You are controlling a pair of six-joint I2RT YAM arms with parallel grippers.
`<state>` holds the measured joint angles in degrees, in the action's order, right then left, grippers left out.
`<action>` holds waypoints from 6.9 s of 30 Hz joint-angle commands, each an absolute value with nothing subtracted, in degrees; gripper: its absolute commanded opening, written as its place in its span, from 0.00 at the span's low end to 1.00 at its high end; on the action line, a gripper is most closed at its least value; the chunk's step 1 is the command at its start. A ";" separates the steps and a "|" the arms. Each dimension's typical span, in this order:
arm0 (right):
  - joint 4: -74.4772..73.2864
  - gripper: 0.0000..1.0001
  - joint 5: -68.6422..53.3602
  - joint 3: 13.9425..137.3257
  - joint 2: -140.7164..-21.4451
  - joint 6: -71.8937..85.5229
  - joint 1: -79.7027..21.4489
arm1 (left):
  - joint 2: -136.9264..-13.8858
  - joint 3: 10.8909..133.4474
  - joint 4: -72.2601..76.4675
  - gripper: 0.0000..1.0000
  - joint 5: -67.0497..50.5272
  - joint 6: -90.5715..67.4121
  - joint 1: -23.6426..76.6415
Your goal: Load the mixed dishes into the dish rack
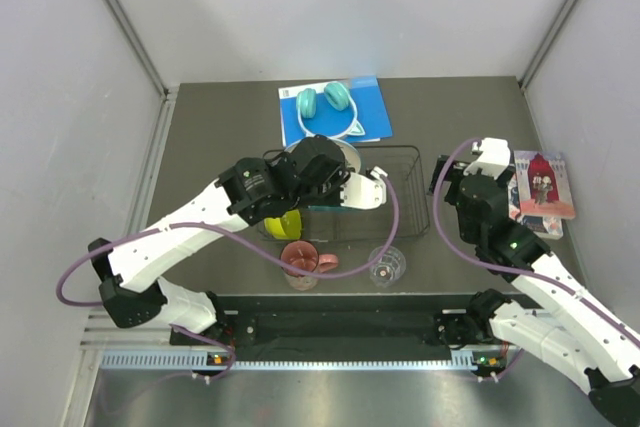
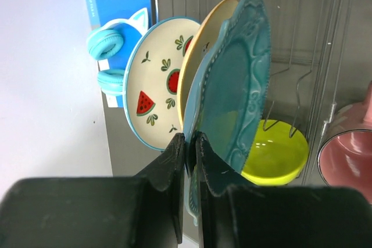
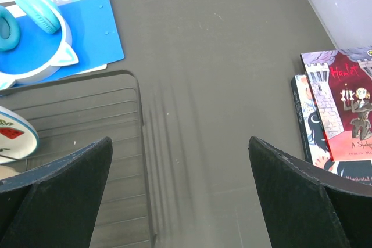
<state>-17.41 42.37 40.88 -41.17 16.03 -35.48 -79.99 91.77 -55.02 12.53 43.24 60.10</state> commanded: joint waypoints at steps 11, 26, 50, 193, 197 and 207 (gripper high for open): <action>-15.64 1.00 41.66 41.84 -41.40 15.47 -34.89 | -74.36 91.94 -46.93 0.00 18.90 41.40 60.03; -16.26 1.00 41.66 40.87 -40.87 16.35 -34.89 | -74.18 91.67 -50.54 0.00 16.00 36.91 60.12; -15.82 1.00 40.87 40.17 -39.73 16.52 -34.89 | -73.30 79.28 -44.83 0.00 16.08 38.32 60.20; -18.37 0.77 37.09 51.69 -45.79 18.54 -82.18 | -59.50 55.98 -57.66 0.77 -9.40 21.80 37.00; -17.84 0.77 37.09 50.71 -45.70 19.16 -82.18 | -60.91 58.71 -56.25 0.75 -10.02 21.01 37.70; -19.77 0.78 41.56 50.45 -43.24 18.81 -82.09 | -67.94 61.00 -56.69 0.69 -13.01 18.28 37.88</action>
<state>-19.86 37.67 50.13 -45.45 18.26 -81.65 -67.33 59.27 -58.13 -10.74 19.40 37.63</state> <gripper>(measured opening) 0.776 0.698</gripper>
